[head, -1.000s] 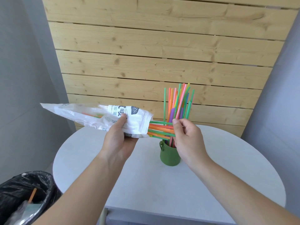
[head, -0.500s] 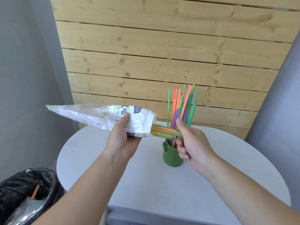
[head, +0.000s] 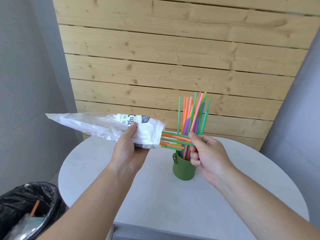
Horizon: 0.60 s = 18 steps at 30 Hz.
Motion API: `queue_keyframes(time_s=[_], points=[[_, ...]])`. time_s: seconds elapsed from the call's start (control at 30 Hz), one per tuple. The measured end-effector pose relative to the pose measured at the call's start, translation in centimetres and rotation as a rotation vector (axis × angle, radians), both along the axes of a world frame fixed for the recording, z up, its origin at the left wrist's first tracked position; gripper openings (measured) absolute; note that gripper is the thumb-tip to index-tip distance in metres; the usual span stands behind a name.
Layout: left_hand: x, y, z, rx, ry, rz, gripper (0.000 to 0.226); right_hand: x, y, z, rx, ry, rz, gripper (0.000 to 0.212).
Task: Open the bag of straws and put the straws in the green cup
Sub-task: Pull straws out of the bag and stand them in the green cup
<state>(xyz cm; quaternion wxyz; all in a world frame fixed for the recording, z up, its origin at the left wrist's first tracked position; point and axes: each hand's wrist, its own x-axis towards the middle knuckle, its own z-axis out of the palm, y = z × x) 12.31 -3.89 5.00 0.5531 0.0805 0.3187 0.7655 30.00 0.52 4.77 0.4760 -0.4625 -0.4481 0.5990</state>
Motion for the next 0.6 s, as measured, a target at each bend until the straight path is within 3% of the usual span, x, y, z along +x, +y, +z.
queue_keyframes(time_s=[0.2, 0.6], points=[[-0.2, -0.1, 0.0, -0.005, -0.006, 0.007, 0.018, 1.6, 0.9, 0.8, 0.041, 0.053, -0.004, 0.02], [-0.6, 0.0, -0.2, -0.017, -0.014, 0.023, 0.016, 7.1, 3.9, 2.6, 0.205, -0.069, -0.017, 0.023]])
